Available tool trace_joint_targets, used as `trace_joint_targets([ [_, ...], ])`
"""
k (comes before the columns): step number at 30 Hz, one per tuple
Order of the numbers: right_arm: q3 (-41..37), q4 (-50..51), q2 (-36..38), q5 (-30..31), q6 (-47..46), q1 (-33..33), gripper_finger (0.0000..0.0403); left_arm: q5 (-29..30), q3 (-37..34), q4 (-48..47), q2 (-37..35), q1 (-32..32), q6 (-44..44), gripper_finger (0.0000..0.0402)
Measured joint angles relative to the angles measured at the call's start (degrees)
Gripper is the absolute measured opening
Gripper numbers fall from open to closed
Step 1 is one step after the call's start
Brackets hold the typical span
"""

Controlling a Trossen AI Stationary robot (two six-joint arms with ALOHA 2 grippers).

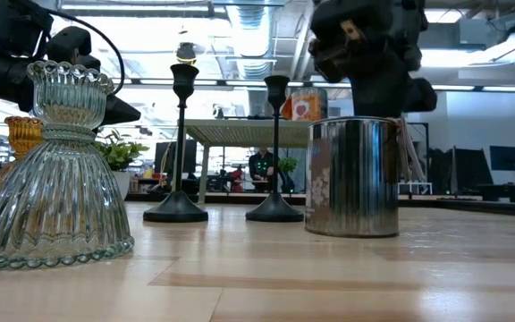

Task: Pick & Place candle stick holders
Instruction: Put the scented candle on the shelf

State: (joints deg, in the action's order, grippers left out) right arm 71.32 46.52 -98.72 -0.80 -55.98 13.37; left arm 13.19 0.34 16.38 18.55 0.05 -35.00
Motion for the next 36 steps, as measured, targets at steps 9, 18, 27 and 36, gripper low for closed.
trace_joint_targets([
  [9,-1.0,-1.2,0.2,-0.9,0.0,0.1,0.0056,0.0,0.0,0.0,0.0,0.0,0.0,0.0011],
  [18,-1.1,-1.8,0.2,-1.1,1.9,0.1,0.0003,0.0,0.0,0.0,0.0,0.0,0.0,0.0011],
  [27,1.8,1.6,0.6,-0.7,3.5,-0.1,0.0001,0.0,0.0,0.0,0.0,0.0,0.0,0.0011],
  [36,3.0,6.6,4.5,-0.5,3.5,0.0,0.0000,0.0,0.0,0.0,0.0,0.0,0.0,0.0011],
])
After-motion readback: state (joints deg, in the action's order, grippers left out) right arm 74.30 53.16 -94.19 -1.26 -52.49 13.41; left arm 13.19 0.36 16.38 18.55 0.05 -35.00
